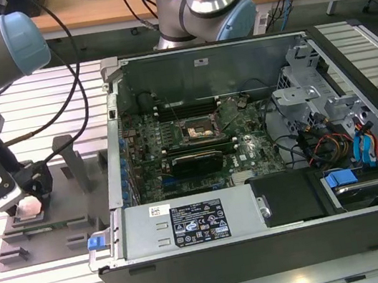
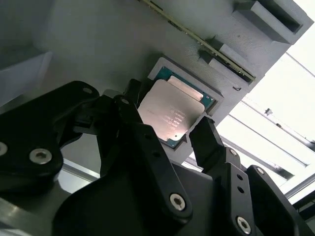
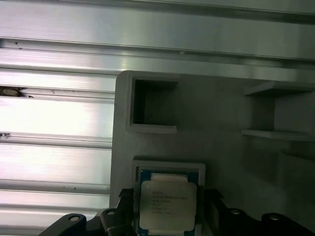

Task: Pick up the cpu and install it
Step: 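Pick up the cpu and move it towards the insertion slot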

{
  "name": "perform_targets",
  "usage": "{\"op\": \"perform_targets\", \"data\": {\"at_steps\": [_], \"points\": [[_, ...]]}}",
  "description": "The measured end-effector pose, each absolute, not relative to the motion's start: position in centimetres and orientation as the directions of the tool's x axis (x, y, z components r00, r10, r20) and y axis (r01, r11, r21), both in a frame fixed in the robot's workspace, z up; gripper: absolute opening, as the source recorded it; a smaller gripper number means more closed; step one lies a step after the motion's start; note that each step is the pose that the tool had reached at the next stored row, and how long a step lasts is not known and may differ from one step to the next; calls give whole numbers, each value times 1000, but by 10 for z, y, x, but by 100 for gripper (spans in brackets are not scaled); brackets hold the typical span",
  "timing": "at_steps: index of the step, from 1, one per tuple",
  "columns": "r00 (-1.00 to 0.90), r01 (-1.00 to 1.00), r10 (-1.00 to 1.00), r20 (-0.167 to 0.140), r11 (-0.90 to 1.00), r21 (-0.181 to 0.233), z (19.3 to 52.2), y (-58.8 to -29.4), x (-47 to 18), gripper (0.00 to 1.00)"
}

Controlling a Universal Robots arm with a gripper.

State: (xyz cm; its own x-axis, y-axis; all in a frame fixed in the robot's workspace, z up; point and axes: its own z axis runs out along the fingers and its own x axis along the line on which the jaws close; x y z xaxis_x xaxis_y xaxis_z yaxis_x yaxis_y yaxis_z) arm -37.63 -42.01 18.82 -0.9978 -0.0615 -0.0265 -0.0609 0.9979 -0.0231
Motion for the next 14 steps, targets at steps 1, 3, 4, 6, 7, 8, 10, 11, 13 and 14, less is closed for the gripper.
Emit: {"op": "perform_targets", "data": {"at_steps": [1,3,4,6,7,8,10,11,13,14], "points": [[-998,-61,-62,-26,998,-23,188,-420,-376,68],[-998,-61,-62,-27,998,-23,188,-420,-376,68],[-998,-61,-62,-27,998,-23,188,-420,-376,68],[-998,-61,-61,-27,998,-23,188,-420,-376,55],[-998,-61,-61,-27,998,-23,188,-420,-376,55],[-998,-61,-61,-27,998,-23,188,-420,-376,55],[-998,-61,-62,-27,998,-23,188,-420,-376,55],[-998,-61,-61,-27,998,-23,188,-420,-376,55],[-998,-61,-62,-27,998,-23,187,-420,-376,55],[-998,-61,-62,-27,998,-23,187,-420,-376,55]]}}
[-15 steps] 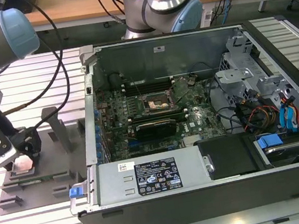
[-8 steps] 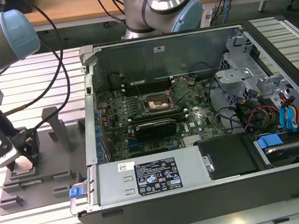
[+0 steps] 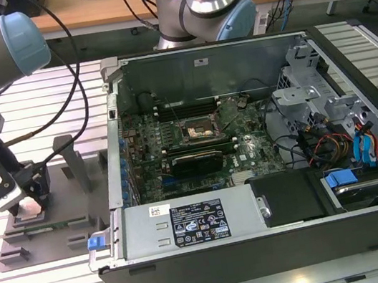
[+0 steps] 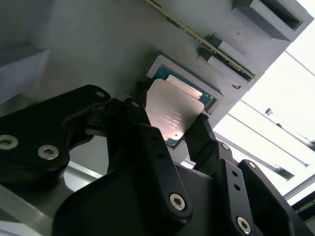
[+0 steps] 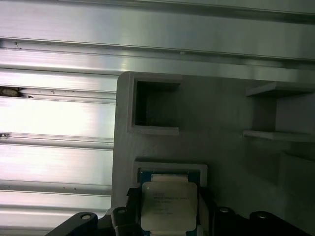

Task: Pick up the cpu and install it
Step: 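Pick up the cpu and move it towards the insertion slot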

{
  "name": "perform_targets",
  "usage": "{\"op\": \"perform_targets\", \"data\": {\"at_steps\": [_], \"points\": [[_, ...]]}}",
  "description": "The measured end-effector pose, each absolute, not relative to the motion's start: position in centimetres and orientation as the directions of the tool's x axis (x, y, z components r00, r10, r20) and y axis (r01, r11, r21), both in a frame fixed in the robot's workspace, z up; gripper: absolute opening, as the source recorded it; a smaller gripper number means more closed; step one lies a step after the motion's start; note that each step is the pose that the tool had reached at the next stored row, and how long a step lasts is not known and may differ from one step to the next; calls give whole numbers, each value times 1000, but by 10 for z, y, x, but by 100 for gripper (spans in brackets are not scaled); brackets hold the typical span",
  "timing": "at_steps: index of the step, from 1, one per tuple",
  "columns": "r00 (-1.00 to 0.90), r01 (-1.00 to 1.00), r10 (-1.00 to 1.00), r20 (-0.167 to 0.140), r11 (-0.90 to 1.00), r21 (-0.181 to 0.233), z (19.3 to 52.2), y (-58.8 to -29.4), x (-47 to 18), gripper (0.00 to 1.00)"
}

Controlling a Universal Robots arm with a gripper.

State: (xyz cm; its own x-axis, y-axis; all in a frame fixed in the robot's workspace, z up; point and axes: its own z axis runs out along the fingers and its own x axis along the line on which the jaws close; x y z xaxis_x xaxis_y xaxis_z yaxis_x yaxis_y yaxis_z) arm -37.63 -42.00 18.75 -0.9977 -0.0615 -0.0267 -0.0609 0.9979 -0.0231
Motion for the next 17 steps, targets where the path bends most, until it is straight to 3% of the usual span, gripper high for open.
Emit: {"op": "perform_targets", "data": {"at_steps": [17], "points": [[-998,-61,-61,-27,998,-23,203,-420,-376,55]]}}
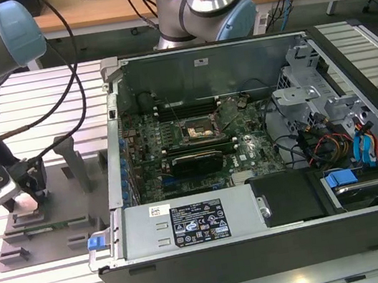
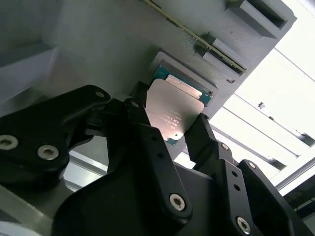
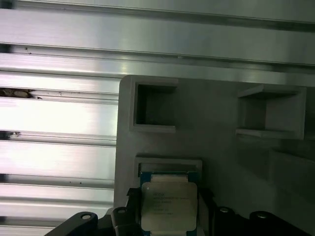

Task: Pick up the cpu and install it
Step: 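Pick up the cpu and move it towards the insertion slot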

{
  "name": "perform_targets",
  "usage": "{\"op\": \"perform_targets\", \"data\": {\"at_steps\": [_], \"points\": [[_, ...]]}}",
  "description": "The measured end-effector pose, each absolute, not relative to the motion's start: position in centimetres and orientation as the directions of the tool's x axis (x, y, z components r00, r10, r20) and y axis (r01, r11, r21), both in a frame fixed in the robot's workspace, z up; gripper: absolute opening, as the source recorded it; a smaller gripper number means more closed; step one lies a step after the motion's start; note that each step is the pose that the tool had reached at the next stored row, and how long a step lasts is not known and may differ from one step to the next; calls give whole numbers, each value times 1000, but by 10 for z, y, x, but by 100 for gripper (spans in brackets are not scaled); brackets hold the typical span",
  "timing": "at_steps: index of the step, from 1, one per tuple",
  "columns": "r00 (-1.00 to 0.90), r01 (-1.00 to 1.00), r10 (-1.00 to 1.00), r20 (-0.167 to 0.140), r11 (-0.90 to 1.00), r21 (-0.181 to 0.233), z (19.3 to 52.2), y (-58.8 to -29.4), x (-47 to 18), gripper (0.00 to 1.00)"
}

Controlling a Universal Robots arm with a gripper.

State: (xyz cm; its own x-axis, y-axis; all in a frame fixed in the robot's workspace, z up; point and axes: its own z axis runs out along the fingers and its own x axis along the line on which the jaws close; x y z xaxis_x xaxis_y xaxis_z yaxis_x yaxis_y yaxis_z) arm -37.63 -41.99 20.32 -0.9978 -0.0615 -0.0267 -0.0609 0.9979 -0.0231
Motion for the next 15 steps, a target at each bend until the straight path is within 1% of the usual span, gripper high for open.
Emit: {"op": "perform_targets", "data": {"at_steps": [15], "points": [[-998,-61,-62,-27,998,-23,212,-420,-376,55]]}}
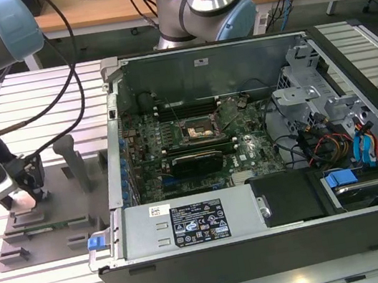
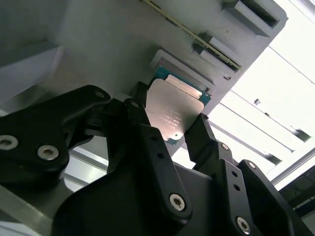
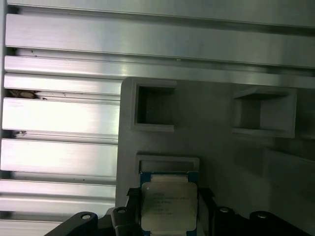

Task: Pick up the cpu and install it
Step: 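Pick up the cpu and move it towards the insertion slot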

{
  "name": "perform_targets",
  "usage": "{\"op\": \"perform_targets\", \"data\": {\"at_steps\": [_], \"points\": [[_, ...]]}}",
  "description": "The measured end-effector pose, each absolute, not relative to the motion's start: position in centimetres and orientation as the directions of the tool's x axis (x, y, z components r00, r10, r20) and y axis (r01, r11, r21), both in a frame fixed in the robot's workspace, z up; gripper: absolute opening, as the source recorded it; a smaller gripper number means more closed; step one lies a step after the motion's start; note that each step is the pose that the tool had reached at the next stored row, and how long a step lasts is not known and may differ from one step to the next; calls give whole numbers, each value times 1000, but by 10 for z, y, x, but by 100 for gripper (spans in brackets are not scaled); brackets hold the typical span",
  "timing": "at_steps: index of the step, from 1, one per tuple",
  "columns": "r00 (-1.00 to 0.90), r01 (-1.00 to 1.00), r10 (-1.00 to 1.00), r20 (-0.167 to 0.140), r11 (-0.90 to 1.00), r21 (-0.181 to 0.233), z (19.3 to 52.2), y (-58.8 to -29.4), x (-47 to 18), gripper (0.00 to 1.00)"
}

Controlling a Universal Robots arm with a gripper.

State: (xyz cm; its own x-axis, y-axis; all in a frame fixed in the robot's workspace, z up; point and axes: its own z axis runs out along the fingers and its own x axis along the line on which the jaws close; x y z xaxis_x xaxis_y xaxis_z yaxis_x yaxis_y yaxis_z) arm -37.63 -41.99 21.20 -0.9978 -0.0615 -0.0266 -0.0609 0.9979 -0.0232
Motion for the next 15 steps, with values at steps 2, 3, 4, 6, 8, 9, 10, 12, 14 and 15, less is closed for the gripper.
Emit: {"op": "perform_targets", "data": {"at_steps": [2,3,4,6,8,9,10,12,14,15], "points": [[-998,-61,-62,-27,998,-23,213,-420,-376,55],[-998,-61,-62,-27,998,-23,214,-420,-376,55],[-998,-61,-62,-27,998,-23,214,-420,-376,55],[-998,-61,-62,-27,998,-23,215,-420,-376,55],[-998,-61,-62,-27,998,-23,216,-420,-376,55],[-998,-61,-62,-27,998,-23,217,-420,-376,55],[-998,-61,-62,-27,998,-23,218,-420,-376,55],[-998,-61,-62,-27,998,-23,219,-420,-376,55],[-998,-61,-62,-27,998,-23,220,-420,-376,55],[-998,-61,-62,-27,998,-23,221,-420,-376,55]]}}
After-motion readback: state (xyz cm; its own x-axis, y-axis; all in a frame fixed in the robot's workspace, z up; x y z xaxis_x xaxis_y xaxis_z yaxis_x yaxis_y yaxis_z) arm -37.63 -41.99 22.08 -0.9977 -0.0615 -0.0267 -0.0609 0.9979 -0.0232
